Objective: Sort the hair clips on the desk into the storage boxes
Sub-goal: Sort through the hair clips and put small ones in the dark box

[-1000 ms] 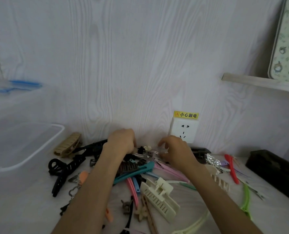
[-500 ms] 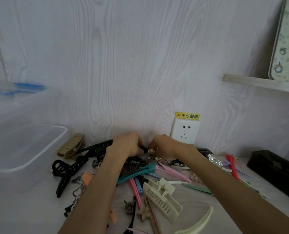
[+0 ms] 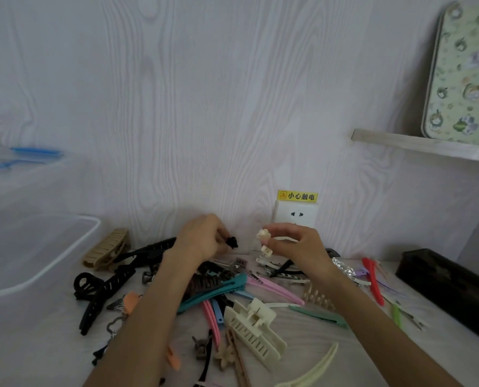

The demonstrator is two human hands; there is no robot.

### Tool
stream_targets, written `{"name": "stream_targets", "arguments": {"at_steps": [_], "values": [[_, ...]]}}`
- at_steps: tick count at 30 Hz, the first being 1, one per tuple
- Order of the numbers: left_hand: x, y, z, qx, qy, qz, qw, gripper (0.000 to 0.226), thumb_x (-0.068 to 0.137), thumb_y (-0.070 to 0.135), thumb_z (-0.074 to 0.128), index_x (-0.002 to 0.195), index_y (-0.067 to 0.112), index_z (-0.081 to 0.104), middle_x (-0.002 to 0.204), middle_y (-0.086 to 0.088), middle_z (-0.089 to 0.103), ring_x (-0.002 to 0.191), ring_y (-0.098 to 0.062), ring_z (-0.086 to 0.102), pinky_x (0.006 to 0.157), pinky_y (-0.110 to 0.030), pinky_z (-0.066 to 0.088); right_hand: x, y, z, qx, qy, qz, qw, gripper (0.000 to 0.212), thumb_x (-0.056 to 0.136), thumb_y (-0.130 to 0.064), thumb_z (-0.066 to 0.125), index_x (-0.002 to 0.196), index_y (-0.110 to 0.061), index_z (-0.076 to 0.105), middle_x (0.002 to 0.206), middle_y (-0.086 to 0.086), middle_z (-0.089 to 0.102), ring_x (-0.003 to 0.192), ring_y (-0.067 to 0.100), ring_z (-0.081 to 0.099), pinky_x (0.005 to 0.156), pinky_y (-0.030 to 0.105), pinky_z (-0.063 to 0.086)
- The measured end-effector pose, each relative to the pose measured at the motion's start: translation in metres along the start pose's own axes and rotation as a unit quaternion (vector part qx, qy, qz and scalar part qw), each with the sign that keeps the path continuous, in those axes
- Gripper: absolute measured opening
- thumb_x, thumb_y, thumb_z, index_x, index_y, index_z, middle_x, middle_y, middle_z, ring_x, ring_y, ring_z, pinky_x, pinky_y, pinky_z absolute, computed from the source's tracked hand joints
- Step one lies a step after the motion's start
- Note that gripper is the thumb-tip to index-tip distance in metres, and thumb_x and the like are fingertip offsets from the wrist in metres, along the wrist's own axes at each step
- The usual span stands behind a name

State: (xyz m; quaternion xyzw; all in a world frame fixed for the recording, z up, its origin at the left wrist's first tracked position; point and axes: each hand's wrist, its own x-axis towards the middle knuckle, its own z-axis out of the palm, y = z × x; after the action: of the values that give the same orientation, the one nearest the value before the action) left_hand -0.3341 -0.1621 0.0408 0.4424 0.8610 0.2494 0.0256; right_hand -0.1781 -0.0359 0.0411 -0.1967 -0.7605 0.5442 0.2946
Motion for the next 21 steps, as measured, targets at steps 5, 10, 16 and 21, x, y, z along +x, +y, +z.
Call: {"name": "stream_targets", "arguments": {"at_steps": [5, 10, 16, 21], "values": [[-0.009, 0.037, -0.031, -0.074, 0.106, 0.040, 0.991, 0.035, 0.073, 0.039, 0.076, 0.103, 0.024, 0.069, 0.096, 0.007, 0.071, 0.082, -0.006, 0.062, 0.081, -0.027, 0.051, -0.031, -0.002, -0.050, 0.045, 0.079, 0.001, 0.996, 0.023, 0.074, -0.012, 0.075, 0.096, -0.017, 0.073, 0.084, -0.003, 0.074, 0.069, 0.003, 0.068, 0.062, 0.014, 0.053], [-0.021, 0.110, -0.012, -0.149, 0.112, 0.094, 0.978, 0.025, 0.073, 0.038, 0.075, 0.095, 0.029, 0.069, 0.076, 0.018, 0.065, 0.072, 0.001, 0.062, 0.073, -0.026, 0.050, -0.064, 0.011, -0.139, 0.006, 0.188, -0.051, 0.981, 0.024, 0.073, -0.007, 0.074, 0.097, -0.009, 0.072, 0.073, -0.003, 0.072, 0.056, 0.001, 0.064, 0.052, 0.018, 0.053], [-0.006, 0.201, 0.055, -0.219, 0.030, 0.148, 0.964, 0.017, 0.072, 0.033, 0.077, 0.087, 0.030, 0.070, 0.076, 0.016, 0.068, 0.073, -0.004, 0.065, 0.082, -0.036, 0.055, -0.091, 0.032, -0.239, -0.102, 0.319, -0.139, 0.932, 0.020, 0.077, -0.010, 0.071, 0.097, -0.011, 0.070, 0.086, -0.002, 0.071, 0.073, 0.003, 0.068, 0.066, 0.009, 0.052], [-0.001, 0.277, 0.131, -0.321, -0.001, 0.163, 0.933, 0.025, 0.073, 0.030, 0.077, 0.096, 0.021, 0.072, 0.086, 0.006, 0.073, 0.079, -0.003, 0.068, 0.082, -0.030, 0.056, -0.097, 0.067, -0.279, -0.205, 0.345, -0.108, 0.909, 0.020, 0.077, -0.009, 0.072, 0.096, -0.012, 0.071, 0.093, 0.003, 0.070, 0.079, 0.013, 0.066, 0.078, 0.031, 0.057]]}}
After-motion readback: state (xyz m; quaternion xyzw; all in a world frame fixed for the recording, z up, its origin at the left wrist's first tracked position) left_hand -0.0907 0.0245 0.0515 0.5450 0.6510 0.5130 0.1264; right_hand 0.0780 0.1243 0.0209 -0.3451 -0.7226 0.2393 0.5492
